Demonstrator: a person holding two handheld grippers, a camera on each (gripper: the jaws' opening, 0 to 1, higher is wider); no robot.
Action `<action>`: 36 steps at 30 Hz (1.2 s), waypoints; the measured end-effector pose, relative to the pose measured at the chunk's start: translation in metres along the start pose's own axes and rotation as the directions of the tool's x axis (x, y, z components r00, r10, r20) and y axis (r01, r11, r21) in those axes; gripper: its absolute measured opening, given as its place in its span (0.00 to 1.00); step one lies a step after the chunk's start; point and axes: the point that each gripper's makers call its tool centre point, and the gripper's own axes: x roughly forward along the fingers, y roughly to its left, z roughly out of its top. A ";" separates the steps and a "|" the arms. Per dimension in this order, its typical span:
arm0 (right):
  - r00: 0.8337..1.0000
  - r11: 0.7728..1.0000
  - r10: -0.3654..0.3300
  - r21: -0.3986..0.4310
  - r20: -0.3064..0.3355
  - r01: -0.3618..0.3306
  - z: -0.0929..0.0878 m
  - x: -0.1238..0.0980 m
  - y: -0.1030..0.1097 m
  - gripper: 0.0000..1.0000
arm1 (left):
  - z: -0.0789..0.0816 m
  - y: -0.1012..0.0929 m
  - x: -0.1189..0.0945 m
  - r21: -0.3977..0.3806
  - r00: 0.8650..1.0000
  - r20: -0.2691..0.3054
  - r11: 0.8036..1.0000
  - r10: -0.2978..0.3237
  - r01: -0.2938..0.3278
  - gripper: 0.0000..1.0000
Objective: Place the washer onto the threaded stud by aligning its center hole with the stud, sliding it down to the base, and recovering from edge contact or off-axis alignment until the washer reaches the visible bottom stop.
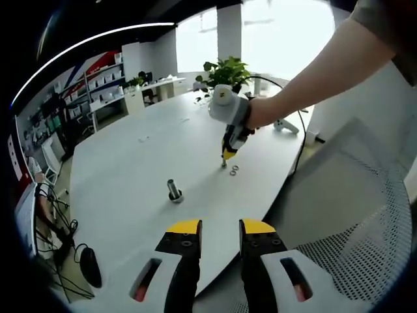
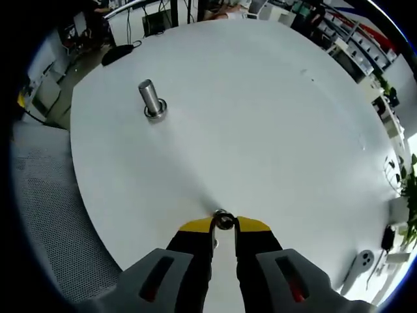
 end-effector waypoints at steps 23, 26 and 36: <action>0.999 1.000 0.029 0.012 -0.042 -0.029 -0.007 0.016 0.012 0.14 | -0.003 0.002 0.001 -0.005 1.000 -0.013 1.000 0.007 -0.007 0.21; 0.999 0.999 0.034 0.024 -0.035 -0.033 -0.007 0.016 0.013 0.14 | -0.003 0.003 0.000 -0.009 1.000 -0.010 1.000 0.010 -0.011 0.21; 0.999 0.999 0.023 0.033 -0.039 -0.022 -0.007 0.009 0.015 0.17 | -0.003 0.003 0.000 -0.011 1.000 -0.009 1.000 0.012 -0.012 0.21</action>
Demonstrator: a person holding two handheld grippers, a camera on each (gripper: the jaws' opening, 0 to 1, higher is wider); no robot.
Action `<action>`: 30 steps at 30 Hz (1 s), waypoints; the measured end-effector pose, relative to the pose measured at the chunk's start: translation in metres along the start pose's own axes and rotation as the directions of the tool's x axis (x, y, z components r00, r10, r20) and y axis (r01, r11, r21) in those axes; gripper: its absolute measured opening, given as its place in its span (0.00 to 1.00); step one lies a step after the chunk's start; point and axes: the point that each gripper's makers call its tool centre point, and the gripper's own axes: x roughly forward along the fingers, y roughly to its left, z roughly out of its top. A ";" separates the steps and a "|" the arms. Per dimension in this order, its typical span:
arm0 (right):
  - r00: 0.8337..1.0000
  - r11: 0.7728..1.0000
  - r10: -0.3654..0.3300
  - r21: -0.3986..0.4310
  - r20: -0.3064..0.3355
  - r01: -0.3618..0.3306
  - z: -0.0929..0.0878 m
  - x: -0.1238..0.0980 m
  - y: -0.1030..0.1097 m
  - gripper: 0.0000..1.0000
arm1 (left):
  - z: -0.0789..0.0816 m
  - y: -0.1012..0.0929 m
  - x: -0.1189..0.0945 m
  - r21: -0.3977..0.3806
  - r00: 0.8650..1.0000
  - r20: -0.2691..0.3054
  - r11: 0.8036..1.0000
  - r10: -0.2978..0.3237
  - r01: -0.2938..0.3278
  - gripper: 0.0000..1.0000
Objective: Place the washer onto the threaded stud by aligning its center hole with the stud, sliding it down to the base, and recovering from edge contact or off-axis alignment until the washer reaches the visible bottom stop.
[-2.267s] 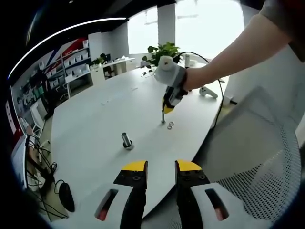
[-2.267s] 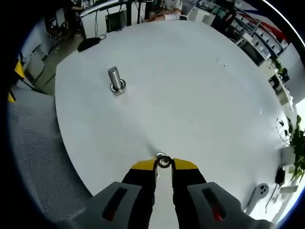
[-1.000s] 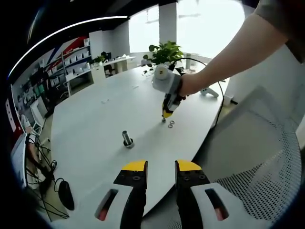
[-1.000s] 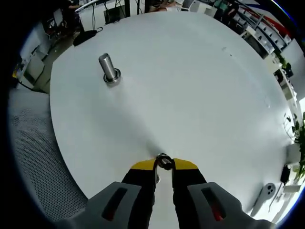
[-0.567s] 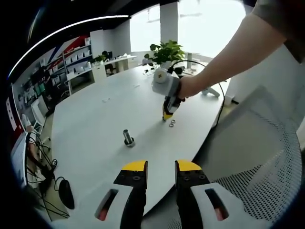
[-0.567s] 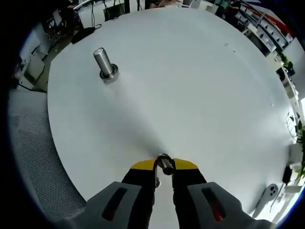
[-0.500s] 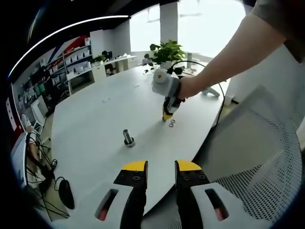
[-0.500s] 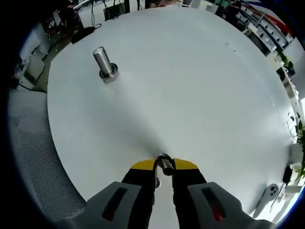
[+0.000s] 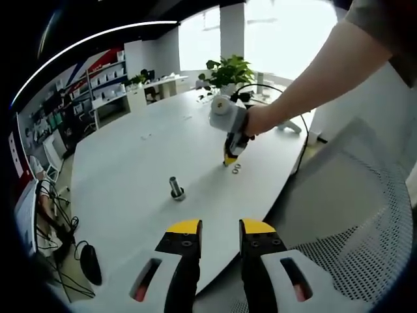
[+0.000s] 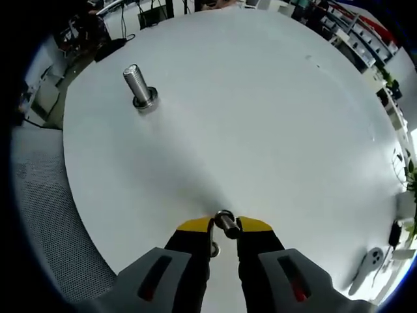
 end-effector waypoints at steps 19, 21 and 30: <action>0.999 0.998 -0.050 0.025 -0.011 0.050 -0.022 -0.028 -0.013 0.19 | 0.009 -0.004 -0.004 0.015 0.999 0.046 1.000 -0.009 0.008 0.21; 0.998 0.998 -0.056 0.023 -0.014 0.057 -0.026 -0.032 -0.013 0.19 | 0.009 -0.004 -0.004 0.016 0.999 0.048 1.000 -0.011 0.010 0.21; 0.997 0.997 -0.073 0.038 -0.012 0.074 -0.030 -0.040 -0.014 0.20 | 0.012 -0.004 -0.006 0.021 0.998 0.064 1.000 -0.011 0.010 0.21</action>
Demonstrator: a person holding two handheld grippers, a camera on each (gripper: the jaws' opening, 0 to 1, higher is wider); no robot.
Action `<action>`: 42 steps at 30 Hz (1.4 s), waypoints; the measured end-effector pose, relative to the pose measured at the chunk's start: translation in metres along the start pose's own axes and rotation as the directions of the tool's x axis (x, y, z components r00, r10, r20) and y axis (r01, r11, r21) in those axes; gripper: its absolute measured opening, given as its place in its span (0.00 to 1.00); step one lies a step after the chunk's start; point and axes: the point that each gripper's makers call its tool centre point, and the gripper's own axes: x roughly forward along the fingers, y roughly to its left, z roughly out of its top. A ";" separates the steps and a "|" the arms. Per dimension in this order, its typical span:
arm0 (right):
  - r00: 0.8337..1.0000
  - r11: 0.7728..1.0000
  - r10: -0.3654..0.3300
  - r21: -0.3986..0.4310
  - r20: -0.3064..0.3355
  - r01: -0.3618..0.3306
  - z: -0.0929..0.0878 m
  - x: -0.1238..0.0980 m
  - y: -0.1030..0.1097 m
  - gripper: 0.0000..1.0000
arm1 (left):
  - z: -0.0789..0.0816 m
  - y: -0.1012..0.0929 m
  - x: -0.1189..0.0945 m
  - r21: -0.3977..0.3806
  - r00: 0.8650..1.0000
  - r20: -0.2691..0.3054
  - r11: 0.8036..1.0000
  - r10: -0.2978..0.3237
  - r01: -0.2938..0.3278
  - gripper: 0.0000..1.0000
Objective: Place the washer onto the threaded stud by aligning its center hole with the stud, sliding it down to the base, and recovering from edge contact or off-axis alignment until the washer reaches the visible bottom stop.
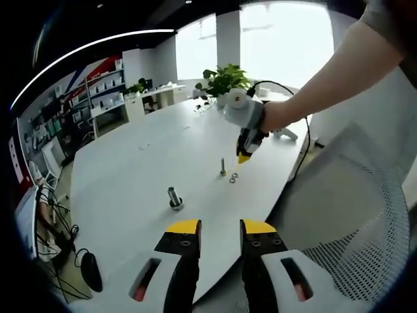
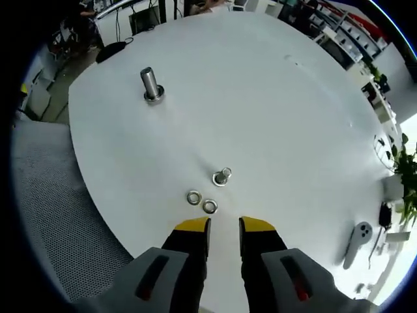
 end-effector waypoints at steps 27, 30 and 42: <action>0.999 0.998 0.051 0.025 -0.017 -0.051 -0.022 0.023 0.010 0.23 | -0.004 0.002 0.002 -0.003 1.000 -0.021 1.000 0.008 -0.008 0.21; 0.998 0.998 0.063 0.024 -0.022 -0.062 -0.021 0.028 0.013 0.25 | -0.005 0.002 0.003 -0.005 1.000 -0.031 1.000 0.007 -0.008 0.21; 0.995 0.996 0.094 0.004 -0.024 -0.094 -0.010 0.044 0.018 0.25 | -0.008 0.005 0.003 -0.013 0.999 -0.041 1.000 0.016 -0.017 0.21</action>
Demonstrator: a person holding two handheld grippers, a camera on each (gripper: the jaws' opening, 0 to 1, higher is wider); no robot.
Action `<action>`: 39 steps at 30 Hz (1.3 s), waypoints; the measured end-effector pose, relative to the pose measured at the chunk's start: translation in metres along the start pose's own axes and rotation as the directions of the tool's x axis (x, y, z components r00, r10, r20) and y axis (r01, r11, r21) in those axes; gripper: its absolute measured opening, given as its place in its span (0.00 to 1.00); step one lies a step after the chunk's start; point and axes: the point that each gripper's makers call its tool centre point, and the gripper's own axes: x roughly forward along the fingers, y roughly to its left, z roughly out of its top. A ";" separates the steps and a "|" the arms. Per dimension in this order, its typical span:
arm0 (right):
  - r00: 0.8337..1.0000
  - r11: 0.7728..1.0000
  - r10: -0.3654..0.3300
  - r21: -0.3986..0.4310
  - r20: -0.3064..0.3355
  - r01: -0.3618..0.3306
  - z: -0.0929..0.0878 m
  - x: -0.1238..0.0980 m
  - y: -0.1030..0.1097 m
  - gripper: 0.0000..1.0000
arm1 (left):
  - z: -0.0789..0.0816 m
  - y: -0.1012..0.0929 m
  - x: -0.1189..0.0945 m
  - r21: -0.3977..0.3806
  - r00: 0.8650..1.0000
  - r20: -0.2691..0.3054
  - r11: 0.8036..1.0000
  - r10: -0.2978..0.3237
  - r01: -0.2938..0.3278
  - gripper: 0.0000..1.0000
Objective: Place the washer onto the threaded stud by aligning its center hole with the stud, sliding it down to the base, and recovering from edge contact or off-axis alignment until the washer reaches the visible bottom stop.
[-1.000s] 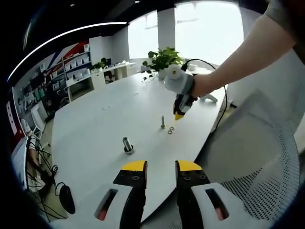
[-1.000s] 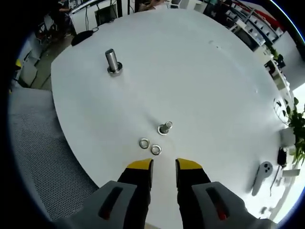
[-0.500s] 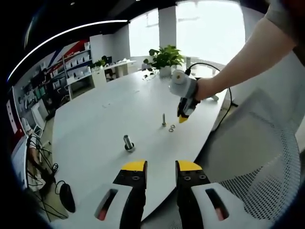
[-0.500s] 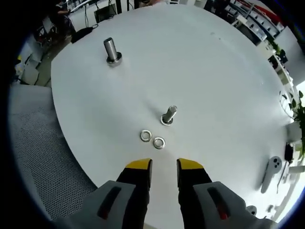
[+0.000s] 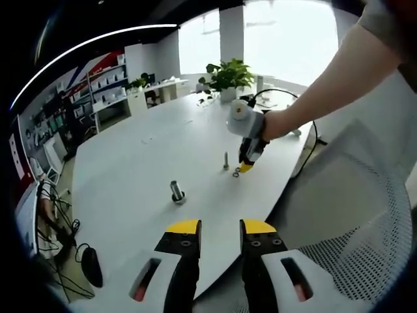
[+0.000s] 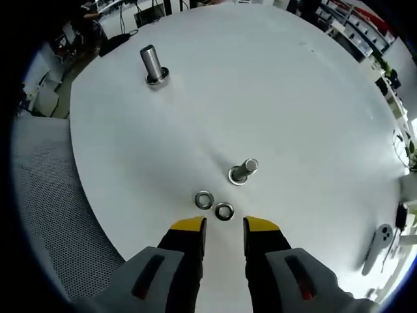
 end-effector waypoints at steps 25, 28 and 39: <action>0.999 0.998 0.053 -0.043 -0.011 -0.054 0.003 0.008 0.002 0.16 | -0.003 0.001 0.001 -0.002 1.000 -0.016 1.000 0.009 -0.009 0.21; 0.998 0.998 0.057 -0.040 -0.010 -0.058 0.003 0.008 0.002 0.16 | -0.003 0.000 0.001 0.002 1.000 -0.018 1.000 0.008 -0.008 0.21; 0.987 0.993 0.041 -0.107 -0.154 -0.058 0.003 0.008 0.001 0.15 | -0.004 0.000 0.001 0.006 1.000 -0.024 1.000 0.011 -0.011 0.21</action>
